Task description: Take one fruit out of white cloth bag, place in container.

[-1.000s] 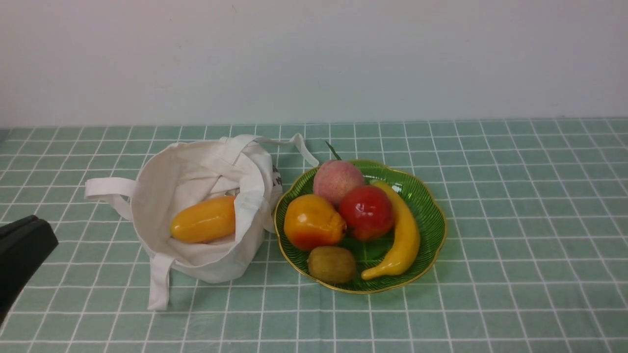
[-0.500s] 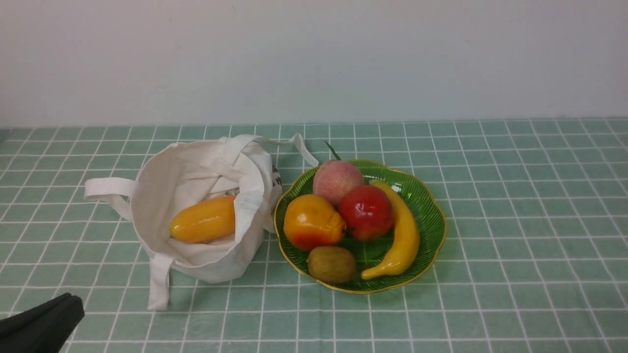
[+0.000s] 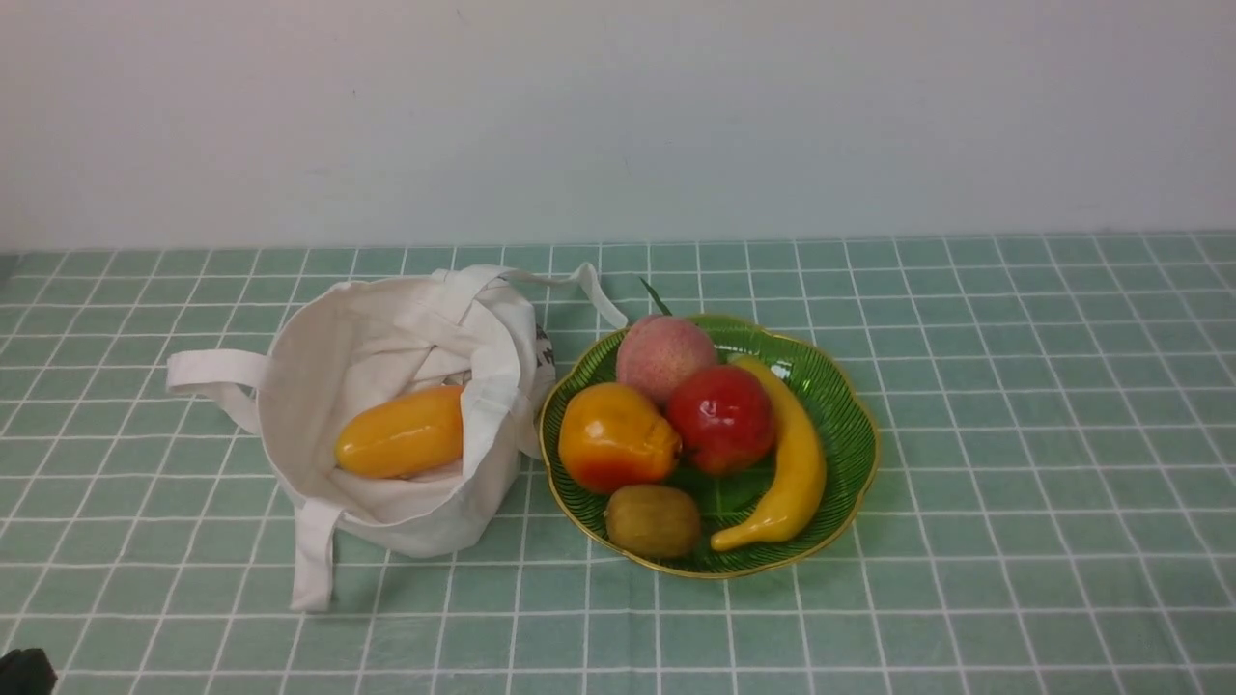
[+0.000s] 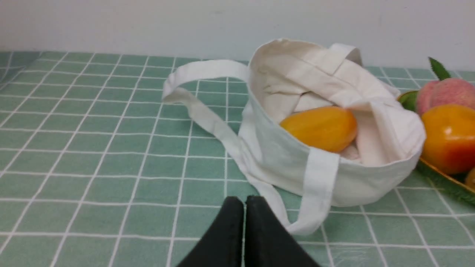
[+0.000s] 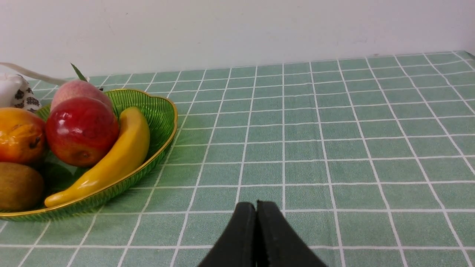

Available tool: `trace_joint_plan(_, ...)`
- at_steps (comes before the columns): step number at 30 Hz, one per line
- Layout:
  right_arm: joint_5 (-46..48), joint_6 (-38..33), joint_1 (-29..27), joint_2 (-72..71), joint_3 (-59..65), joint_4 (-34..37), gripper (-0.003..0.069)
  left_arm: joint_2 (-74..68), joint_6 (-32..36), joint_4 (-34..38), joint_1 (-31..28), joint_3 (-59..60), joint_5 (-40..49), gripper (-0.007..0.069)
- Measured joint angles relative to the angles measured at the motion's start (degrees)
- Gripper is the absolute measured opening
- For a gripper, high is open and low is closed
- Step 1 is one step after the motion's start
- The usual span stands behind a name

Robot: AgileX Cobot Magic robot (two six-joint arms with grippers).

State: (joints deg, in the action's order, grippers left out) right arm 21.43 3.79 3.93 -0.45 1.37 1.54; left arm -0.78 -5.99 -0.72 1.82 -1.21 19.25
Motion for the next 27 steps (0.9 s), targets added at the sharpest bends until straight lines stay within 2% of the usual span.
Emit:
trace_joint_plan(4,0.00,0.00,0.00,0.00,0.00,0.00,-0.0012,1.36,0.00,-0.41,-0.09,2.49,0.16,-0.0008)
trace_joint_plan(13,0.00,0.00,0.00,0.00,0.00,0.00,-0.0012,1.36,0.59,-0.75,4.16,2.77,2.80,-0.0008)
trace_joint_plan(27,0.00,0.00,0.00,0.00,0.00,0.00,-0.0012,1.36,0.59,-0.75,4.17,2.77,2.84,-0.0008)
